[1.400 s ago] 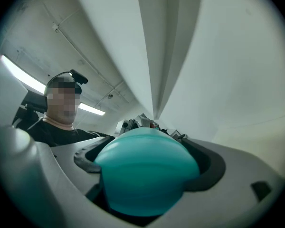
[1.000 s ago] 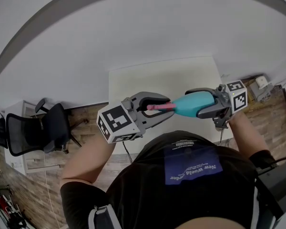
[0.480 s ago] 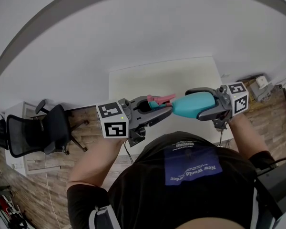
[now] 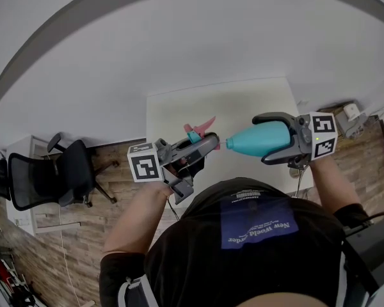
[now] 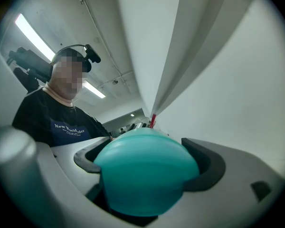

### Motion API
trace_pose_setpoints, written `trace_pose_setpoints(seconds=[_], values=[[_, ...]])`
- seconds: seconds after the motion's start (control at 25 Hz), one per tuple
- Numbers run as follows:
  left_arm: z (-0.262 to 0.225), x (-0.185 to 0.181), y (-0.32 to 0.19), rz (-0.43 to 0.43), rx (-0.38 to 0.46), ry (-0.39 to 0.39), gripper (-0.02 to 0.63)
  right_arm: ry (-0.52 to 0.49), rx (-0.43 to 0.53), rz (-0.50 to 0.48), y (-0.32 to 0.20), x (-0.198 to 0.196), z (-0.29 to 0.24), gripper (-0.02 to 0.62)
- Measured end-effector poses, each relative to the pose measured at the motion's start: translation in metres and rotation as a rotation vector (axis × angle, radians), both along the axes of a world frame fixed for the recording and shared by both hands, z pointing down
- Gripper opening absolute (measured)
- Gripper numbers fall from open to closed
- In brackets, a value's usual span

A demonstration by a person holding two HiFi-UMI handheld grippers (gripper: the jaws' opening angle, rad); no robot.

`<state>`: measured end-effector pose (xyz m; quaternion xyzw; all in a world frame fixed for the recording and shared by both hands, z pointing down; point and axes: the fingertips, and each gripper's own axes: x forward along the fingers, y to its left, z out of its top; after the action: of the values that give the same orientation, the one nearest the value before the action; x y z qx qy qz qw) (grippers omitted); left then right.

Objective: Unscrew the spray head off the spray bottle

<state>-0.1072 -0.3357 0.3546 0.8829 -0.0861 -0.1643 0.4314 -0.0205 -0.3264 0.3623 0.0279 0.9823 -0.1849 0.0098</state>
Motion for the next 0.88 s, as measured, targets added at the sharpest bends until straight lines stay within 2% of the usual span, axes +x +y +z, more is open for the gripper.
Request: trace_pose_setpoints(seconds=[0.4, 0.76, 0.88], values=[[0.003, -0.037, -0.007, -0.145, -0.004, 0.114, 0.135, -0.048, -0.044, 0.077, -0.016, 0.021, -0.005, 0.465], [0.007, -0.064, -0.018, -0.304, 0.042, 0.196, 0.137, -0.128, -0.114, 0.204, -0.040, 0.049, -0.007, 0.465], [0.012, -0.083, -0.024, -0.373, 0.038, 0.234, 0.136, -0.160, -0.130, 0.235, -0.047, 0.050, -0.009, 0.465]])
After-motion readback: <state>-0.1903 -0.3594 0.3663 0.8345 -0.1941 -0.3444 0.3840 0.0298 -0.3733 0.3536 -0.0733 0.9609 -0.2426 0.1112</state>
